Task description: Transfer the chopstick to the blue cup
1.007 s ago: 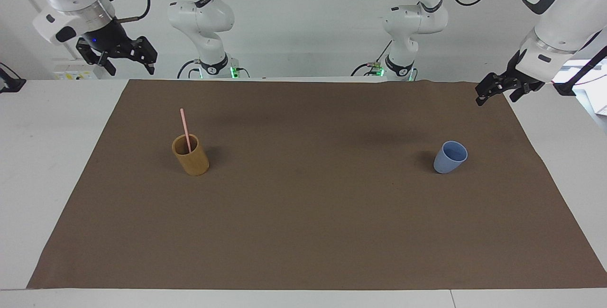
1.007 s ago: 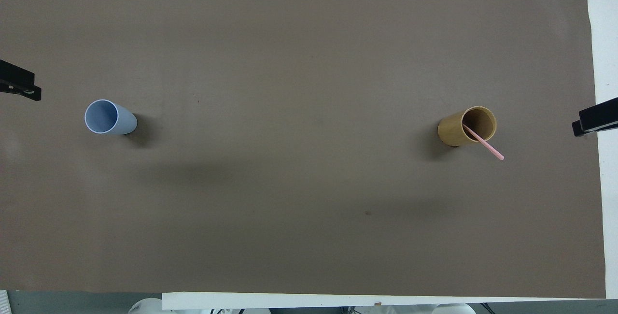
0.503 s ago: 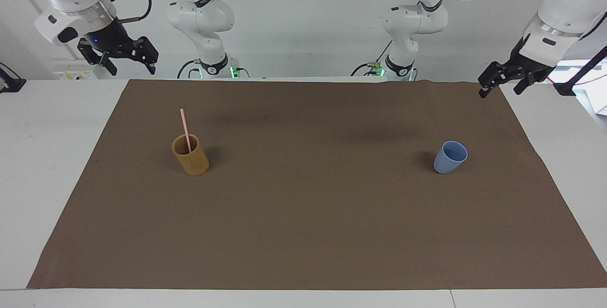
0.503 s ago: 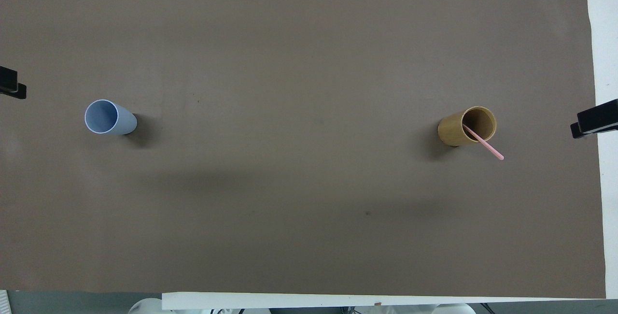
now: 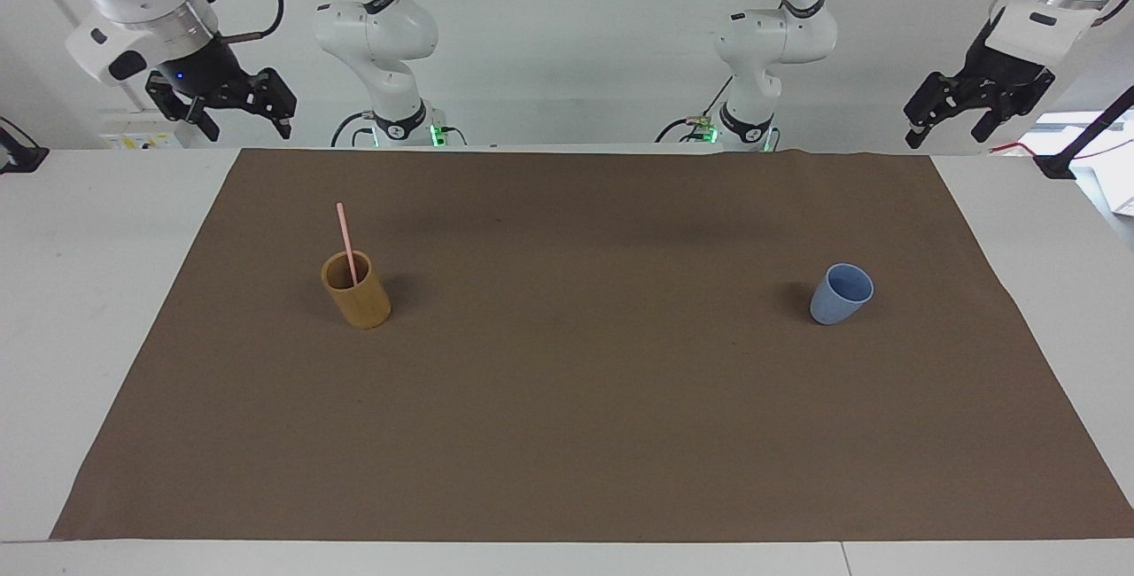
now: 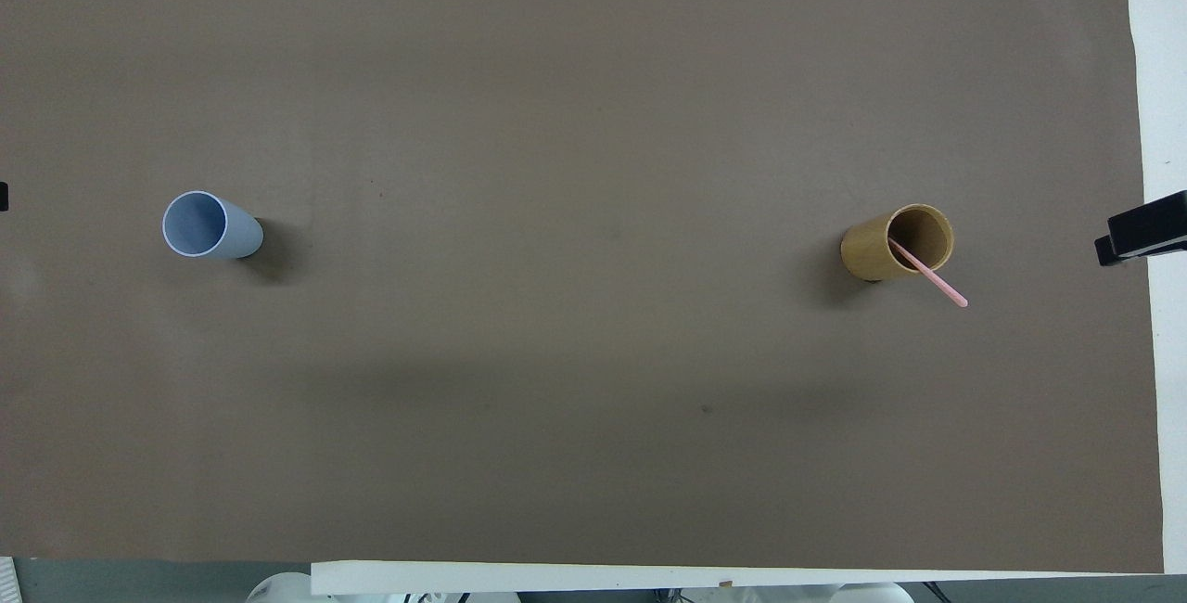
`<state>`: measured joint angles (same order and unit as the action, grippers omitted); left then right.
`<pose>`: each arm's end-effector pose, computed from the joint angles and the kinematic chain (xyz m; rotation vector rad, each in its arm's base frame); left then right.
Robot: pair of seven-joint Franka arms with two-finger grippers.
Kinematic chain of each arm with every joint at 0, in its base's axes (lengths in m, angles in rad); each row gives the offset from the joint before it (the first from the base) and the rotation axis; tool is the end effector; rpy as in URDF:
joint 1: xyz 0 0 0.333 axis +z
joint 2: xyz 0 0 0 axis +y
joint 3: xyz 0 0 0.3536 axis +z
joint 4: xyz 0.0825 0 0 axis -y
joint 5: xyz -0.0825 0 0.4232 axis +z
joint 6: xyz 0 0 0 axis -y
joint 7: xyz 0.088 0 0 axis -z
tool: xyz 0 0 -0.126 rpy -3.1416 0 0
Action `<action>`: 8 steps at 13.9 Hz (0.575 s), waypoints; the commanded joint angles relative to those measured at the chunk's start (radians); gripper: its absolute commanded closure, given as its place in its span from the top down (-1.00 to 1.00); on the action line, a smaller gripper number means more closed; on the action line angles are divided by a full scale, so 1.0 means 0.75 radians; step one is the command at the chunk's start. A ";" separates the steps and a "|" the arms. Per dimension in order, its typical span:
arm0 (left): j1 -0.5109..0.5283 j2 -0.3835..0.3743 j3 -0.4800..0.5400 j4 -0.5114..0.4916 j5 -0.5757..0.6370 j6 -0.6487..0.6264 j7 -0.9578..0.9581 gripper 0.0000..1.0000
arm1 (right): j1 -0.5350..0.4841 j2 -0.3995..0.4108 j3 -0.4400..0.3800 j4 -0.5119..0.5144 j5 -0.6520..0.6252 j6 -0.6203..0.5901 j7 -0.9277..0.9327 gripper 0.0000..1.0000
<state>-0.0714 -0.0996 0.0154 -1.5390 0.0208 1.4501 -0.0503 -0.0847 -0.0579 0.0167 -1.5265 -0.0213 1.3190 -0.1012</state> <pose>0.5444 -0.0272 0.7053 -3.1230 0.0049 -0.0182 0.5413 -0.0396 0.6783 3.1231 0.0458 -0.2361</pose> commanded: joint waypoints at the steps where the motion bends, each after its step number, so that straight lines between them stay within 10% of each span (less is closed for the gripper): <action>1: 0.007 -0.019 0.002 -0.020 -0.011 -0.011 0.018 1.00 | -0.006 -0.031 0.000 -0.034 0.020 -0.010 -0.029 1.00; 5: 0.009 -0.019 0.002 -0.030 -0.009 0.012 0.016 1.00 | -0.004 -0.031 0.000 -0.034 0.020 -0.010 -0.029 1.00; 8: 0.068 -0.214 0.004 -0.499 -0.007 0.403 0.087 1.00 | -0.004 -0.031 0.000 -0.034 0.020 -0.014 -0.029 1.00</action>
<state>-0.0590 -0.1305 0.0174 -1.6509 0.0213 1.5701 -0.0309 -0.0842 -0.0581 0.0171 -1.5266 -0.0212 1.3129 -0.1013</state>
